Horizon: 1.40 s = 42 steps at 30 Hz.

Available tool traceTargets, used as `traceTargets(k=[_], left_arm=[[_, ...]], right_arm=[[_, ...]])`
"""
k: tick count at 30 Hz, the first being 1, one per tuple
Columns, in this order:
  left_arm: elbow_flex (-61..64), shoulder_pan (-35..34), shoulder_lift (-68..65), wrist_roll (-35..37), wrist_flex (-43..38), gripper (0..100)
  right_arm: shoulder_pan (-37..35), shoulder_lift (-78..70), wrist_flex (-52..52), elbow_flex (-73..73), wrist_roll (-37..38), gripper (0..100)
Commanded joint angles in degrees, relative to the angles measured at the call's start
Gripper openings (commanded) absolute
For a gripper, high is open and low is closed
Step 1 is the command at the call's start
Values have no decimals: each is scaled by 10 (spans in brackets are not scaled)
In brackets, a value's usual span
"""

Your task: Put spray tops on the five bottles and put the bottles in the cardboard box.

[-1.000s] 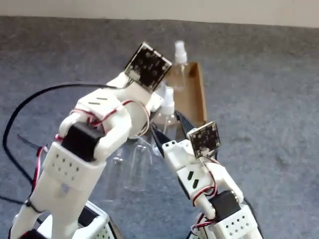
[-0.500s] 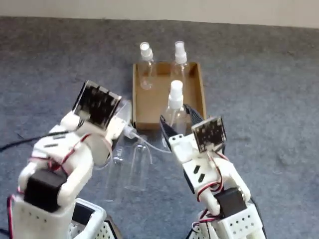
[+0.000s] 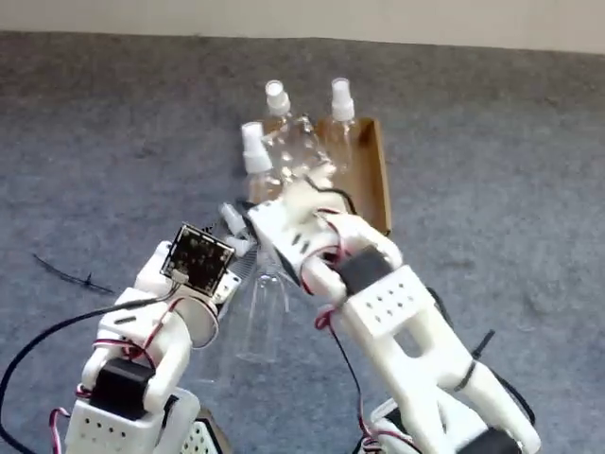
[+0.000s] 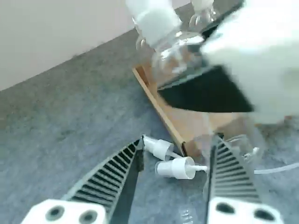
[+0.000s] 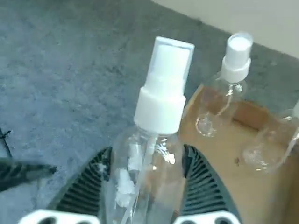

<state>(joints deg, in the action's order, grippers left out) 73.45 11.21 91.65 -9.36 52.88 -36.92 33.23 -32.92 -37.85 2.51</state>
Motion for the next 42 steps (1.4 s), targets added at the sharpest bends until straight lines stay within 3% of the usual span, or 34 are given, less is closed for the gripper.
traceTargets(k=[1, 4, 9, 16, 21, 28, 31, 42], left_arm=[[16, -8, 27, -4, -11, 205], [19, -8, 27, -4, -11, 205], [61, -14, 27, -4, -67, 204], [75, -38, 27, -5, -91, 204], [77, -38, 32, -5, -89, 203], [73, -109, 27, -5, -97, 203], [78, -141, 25, -4, -127, 203], [78, -146, 25, 23, -128, 203]], right_arm=[[-29, -36, -4, 86, -45, 9], [-48, -36, -9, 91, -45, 5], [-51, -32, -116, 101, -45, 5], [-51, 57, -174, 122, -44, 5], [-10, 81, -180, 124, -11, 5], [131, 10, -82, 127, 15, 5], [141, -32, -47, 127, 32, 5], [129, -148, 80, 127, 35, 5]])
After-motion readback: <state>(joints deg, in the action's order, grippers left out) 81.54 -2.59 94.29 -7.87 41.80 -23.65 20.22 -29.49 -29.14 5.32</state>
